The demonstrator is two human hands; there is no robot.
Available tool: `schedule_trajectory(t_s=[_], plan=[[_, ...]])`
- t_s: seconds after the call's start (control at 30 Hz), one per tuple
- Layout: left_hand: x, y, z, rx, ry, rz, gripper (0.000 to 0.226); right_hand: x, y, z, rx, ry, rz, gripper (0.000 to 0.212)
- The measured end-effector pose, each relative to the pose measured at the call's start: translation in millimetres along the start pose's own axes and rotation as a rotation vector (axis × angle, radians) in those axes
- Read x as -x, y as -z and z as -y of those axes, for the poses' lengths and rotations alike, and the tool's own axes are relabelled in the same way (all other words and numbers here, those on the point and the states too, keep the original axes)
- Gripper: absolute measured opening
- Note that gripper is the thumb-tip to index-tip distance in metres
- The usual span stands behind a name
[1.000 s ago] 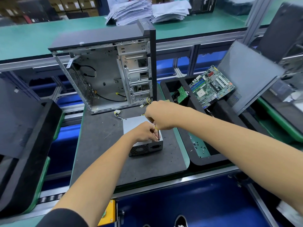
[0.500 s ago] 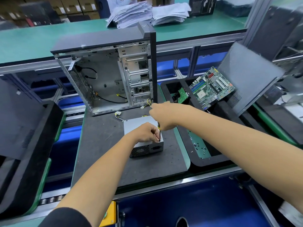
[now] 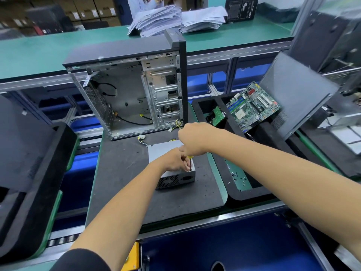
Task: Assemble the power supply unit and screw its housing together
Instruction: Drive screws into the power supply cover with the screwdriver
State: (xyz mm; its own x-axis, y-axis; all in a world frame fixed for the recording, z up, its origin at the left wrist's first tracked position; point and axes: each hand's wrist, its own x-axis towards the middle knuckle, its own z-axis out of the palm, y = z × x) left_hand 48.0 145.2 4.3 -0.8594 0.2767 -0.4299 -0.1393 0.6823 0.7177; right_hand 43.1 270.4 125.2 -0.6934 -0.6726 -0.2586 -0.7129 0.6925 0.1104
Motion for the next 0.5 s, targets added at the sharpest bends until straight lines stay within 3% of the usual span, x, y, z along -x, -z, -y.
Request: schedule_trajectory(t_s=[0.1, 0.33, 0.43, 0.5], plan=[[-0.9, 0.5, -0.5, -0.002, -0.007, 0.011, 0.023, 4.0, 7.4, -2.8, 0.037, 0.062, 0.141, 0.019], [0.2, -0.1, -0.8, -0.010, -0.014, -0.010, 0.014, 4.7, 4.8, 1.4, 0.024, 0.102, -0.075, 0.006], [0.2, 0.4, -2.1, 0.016, -0.002, -0.006, 0.018, 3.7, 3.0, 4.7, 0.070, 0.075, -0.105, 0.028], [0.6, 0.4, -1.2, 0.024, 0.006, -0.008, 0.026, 3.7, 2.9, 6.1, 0.111, 0.070, -0.109, 0.013]])
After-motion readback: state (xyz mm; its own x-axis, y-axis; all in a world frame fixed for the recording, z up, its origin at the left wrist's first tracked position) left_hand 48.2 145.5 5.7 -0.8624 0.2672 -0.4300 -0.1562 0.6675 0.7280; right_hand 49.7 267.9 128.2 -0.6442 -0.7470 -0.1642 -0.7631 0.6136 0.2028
